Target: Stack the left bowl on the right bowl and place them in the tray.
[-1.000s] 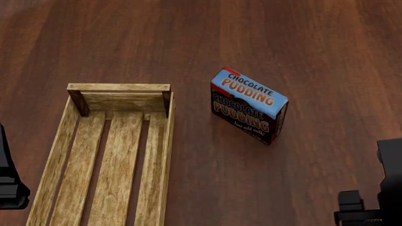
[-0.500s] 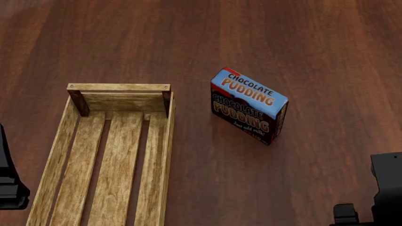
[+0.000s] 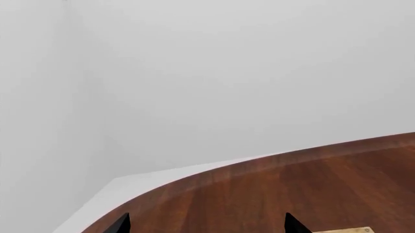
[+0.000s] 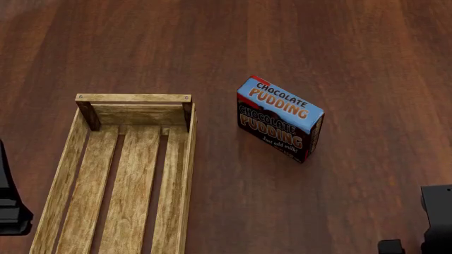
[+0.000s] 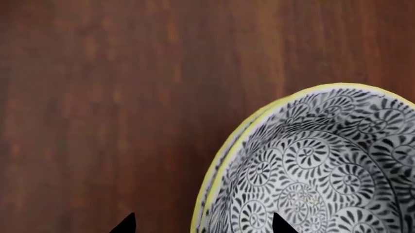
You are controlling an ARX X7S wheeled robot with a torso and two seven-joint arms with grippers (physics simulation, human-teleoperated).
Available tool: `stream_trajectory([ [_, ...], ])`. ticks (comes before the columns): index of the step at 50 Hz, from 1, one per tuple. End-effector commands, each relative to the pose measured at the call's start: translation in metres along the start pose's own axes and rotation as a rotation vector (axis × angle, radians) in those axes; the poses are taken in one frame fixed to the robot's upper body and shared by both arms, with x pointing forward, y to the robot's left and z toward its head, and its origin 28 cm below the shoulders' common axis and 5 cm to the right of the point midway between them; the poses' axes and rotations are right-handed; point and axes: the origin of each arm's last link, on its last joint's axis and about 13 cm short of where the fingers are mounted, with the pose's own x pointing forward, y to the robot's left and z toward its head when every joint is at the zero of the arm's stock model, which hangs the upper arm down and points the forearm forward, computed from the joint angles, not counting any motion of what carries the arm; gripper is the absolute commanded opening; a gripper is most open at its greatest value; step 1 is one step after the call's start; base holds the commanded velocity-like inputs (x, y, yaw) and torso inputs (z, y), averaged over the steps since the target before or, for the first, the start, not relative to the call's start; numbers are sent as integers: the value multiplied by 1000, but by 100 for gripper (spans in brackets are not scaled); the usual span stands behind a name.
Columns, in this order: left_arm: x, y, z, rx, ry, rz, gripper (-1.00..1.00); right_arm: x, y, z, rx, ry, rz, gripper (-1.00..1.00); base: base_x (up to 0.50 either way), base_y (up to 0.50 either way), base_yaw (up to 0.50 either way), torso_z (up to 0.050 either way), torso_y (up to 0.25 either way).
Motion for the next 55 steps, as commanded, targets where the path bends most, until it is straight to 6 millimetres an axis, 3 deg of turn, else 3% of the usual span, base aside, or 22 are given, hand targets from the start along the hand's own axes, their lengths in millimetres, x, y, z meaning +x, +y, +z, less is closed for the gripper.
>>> stream_trajectory([
  [1,0,1,0,2,-2,5,100,4,0,-3,7,3,1,100,0,0,0,0,0],
  [21,0,-1,-1,7,3,-2,100,18,2,-12,1,38,3,100,0,0,0,0,0],
  [29,0,-1,-2,8,4,-2,100,25,4,-21,-19,126,-19,100,0,0,0,0,0],
  [30,0,-1,-2,8,4,-2,100,26,4,-21,-15,128,-21,-100,0,0,0,0,0],
  [43,-1,-1,-1,9,5,-5,100,28,5,-27,-30,200,-32,-100,4,-2,0,0,-2],
  [55,-1,1,3,0,-4,1,100,-2,-2,1,-53,123,-65,-100,0,-1,0,0,-2],
])
